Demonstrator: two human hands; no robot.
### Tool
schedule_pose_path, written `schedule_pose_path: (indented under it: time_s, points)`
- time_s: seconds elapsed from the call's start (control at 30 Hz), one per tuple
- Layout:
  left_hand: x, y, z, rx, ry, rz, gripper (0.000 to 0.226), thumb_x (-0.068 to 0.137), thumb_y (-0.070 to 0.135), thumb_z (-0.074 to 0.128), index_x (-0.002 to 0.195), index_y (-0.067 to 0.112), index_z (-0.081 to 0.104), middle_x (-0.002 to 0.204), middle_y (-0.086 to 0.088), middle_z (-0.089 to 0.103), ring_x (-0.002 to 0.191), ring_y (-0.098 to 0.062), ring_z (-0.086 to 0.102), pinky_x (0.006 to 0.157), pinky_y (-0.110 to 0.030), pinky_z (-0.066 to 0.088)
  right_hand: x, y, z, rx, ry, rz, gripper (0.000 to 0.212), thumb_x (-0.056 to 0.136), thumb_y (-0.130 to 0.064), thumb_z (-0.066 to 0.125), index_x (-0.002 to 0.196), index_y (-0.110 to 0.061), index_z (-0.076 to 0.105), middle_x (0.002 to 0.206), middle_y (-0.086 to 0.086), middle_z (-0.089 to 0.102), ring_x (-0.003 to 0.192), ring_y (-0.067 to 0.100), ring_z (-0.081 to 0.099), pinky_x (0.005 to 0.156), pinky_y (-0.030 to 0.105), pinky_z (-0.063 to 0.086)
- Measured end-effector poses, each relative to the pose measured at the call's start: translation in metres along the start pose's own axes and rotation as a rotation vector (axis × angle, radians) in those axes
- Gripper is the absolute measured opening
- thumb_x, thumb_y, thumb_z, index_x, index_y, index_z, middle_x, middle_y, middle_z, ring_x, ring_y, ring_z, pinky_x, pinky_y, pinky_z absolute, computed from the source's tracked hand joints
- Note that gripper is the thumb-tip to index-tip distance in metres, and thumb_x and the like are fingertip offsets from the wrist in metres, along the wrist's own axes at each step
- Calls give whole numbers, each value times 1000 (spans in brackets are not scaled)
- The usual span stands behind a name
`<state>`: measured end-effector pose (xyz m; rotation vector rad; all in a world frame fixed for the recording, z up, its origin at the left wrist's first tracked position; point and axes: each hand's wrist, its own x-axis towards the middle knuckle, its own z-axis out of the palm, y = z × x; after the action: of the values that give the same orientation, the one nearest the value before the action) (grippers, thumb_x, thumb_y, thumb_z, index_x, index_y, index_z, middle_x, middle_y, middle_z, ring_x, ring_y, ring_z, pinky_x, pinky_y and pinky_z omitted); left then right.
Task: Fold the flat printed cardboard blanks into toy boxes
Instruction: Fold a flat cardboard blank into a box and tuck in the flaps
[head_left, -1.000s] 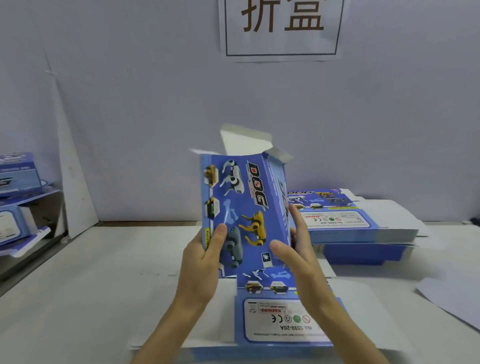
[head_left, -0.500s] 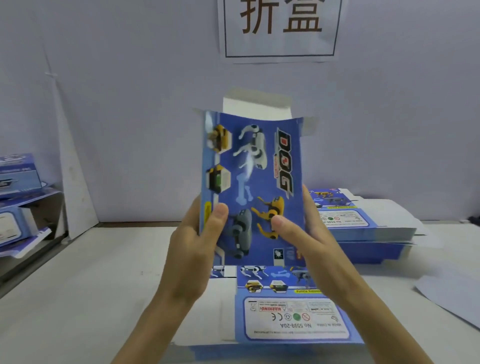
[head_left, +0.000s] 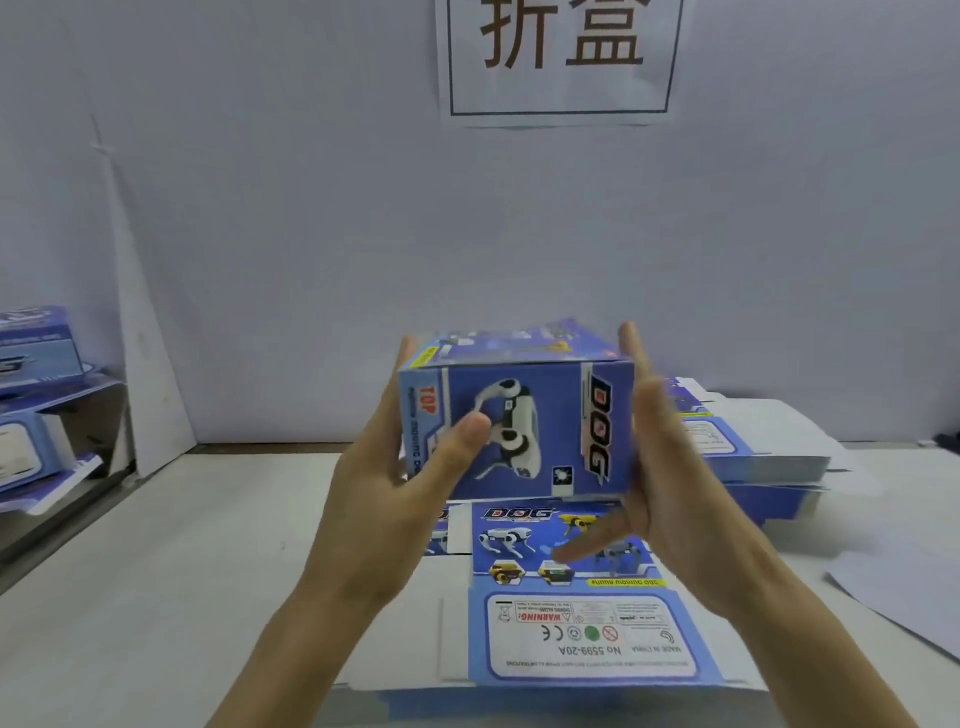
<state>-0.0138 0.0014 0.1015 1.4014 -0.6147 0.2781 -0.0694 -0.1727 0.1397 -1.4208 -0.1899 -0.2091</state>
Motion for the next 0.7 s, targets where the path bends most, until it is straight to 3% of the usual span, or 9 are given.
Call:
schedule_pose_path:
  time_s: [0.07, 0.2, 0.3, 0.4, 0.5, 0.57, 0.63, 0.7]
  points:
    - [-2, -1, 6, -78, 26, -14, 70, 67, 52, 60, 132, 29, 49, 97, 17, 71, 90, -4, 70, 53, -17, 54, 2, 14, 3, -159, -3, -117, 80, 75, -52, 57, 141, -62, 14, 135, -17, 55, 104, 19, 68, 58, 37, 60]
    - [-8, -6, 15, -147, 41, -114, 33, 67, 50, 61, 98, 39, 65, 92, 7, 75, 86, -15, 73, 50, -21, 54, 0, 26, 0, -234, 66, -285, 61, 80, -52, 56, 133, -66, 30, 133, -15, 57, 105, 15, 68, 70, 42, 60]
    - [-6, -1, 15, -222, -34, -118, 48, 72, 52, 68, 117, 37, 58, 104, 6, 73, 98, -18, 70, 58, -24, 57, 1, 22, -7, -206, 43, -334, 53, 82, -62, 60, 131, -63, 37, 134, -11, 56, 112, 18, 64, 84, 51, 56]
    - [0, 5, 8, -434, -73, -149, 66, 71, 67, 64, 128, 34, 54, 120, -1, 68, 107, -22, 67, 73, -32, 58, 3, 24, -11, -171, -10, -346, 65, 70, -76, 59, 130, -56, 42, 129, -3, 59, 114, 24, 61, 98, 57, 47]
    - [5, 4, -2, -540, -68, -383, 56, 80, 56, 59, 125, 22, 64, 118, -11, 69, 105, -32, 67, 80, -46, 58, 2, 32, -5, -235, -44, -425, 49, 82, -55, 56, 129, -57, 45, 129, -17, 59, 102, 16, 64, 87, 27, 55]
    - [8, 0, -10, -513, -116, -549, 56, 75, 49, 60, 119, 15, 67, 114, -14, 70, 100, -35, 68, 84, -52, 55, 1, 36, -3, -268, -71, -423, 53, 81, -50, 55, 132, -57, 43, 140, -19, 50, 115, 11, 59, 83, 16, 51]
    - [10, -2, -15, -446, -159, -570, 47, 73, 46, 60, 106, 16, 73, 110, -14, 71, 94, -34, 70, 81, -51, 57, 4, 37, -4, -253, -67, -393, 68, 73, -62, 61, 137, -54, 38, 145, -26, 41, 128, -1, 46, 85, 8, 46]
    - [9, -4, -14, -354, -127, -482, 41, 72, 44, 60, 100, 18, 76, 107, -12, 73, 93, -27, 71, 75, -41, 60, 9, 36, -7, -184, -14, -302, 86, 58, -76, 65, 135, -57, 33, 131, -41, 44, 113, -21, 48, 76, 2, 45]
